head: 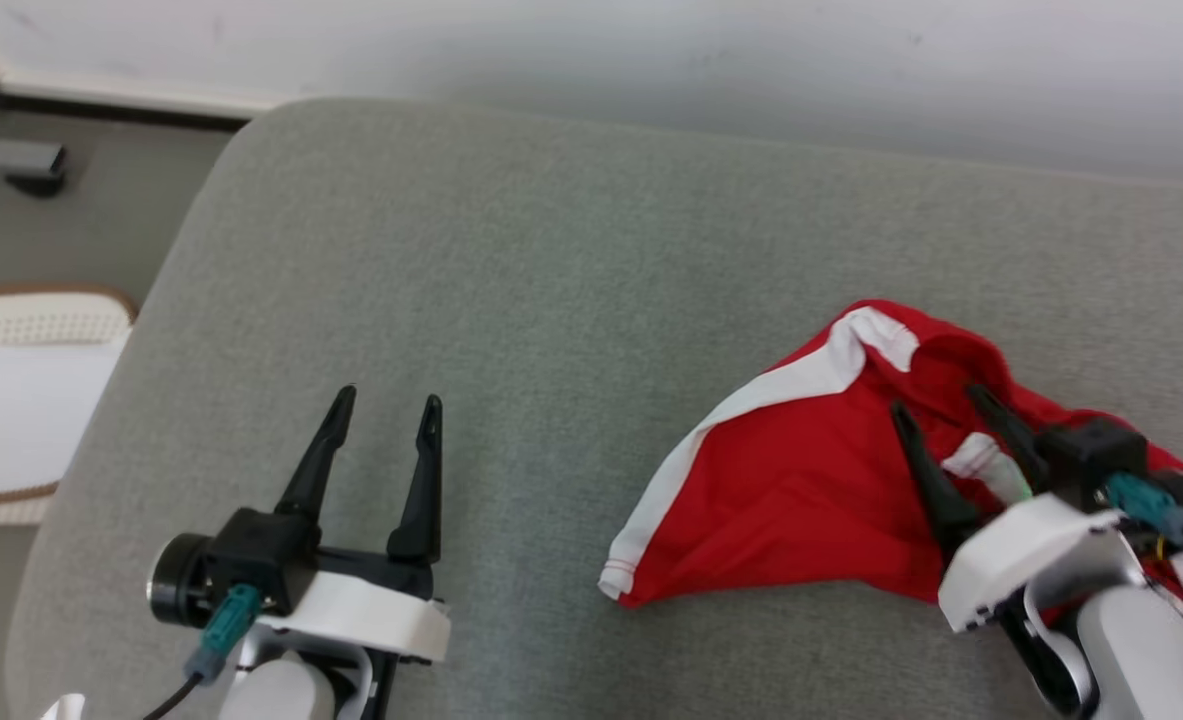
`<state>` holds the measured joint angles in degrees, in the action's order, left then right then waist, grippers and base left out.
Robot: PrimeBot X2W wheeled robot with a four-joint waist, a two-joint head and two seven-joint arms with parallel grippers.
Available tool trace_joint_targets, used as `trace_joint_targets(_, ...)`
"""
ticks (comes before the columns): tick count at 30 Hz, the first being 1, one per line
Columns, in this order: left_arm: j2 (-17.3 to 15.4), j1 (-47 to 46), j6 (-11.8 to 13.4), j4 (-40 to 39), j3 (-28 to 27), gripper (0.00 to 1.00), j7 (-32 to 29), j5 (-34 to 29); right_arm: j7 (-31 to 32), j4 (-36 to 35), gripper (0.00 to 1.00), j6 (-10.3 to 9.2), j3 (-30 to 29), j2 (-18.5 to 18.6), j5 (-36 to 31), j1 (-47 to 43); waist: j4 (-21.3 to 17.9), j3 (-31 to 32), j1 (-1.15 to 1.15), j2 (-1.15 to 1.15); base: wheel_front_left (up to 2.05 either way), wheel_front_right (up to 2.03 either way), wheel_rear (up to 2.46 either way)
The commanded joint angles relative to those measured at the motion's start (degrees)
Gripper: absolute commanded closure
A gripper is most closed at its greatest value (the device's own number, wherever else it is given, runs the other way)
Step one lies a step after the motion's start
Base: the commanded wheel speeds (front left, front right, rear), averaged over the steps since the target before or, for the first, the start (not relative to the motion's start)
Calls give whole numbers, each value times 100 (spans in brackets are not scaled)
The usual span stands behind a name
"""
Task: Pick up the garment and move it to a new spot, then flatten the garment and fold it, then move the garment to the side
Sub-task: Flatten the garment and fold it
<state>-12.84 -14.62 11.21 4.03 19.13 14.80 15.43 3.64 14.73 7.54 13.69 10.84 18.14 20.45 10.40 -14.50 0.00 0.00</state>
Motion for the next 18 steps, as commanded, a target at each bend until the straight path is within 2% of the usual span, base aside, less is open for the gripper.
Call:
trace_joint_targets(1, 18, -65, -3, 23, -17, 0, 38, -43, -10, 81, 0, -12, 41, 26, 65, 133, 169, -180, 0, 0, 0, 0, 0)
trace_joint_targets(8, 157, -162, -90, 55, -96, 0, 40, -140, -18, 1159, 0, -12, 388, 21, 314, 1009, 216, -289, 0, 0, 0, 0, 0)
trace_joint_targets(9, 173, -171, -99, 56, -104, 0, 41, -160, -63, 1250, 100, -12, 397, 34, 337, 1094, 213, -293, 0, 0, 0, 0, 0)
trace_joint_targets(13, 220, -177, -151, 54, -159, 0, 41, -243, -213, 1411, 100, -12, 469, 56, 513, 1194, 146, -287, 0, 0, 0, 0, 0)
trace_joint_targets(18, 226, -67, -179, 42, -287, 0, 35, -310, -407, 1035, 100, -12, 457, 143, 731, 829, -99, -225, 0, 0, 0, 0, 0)
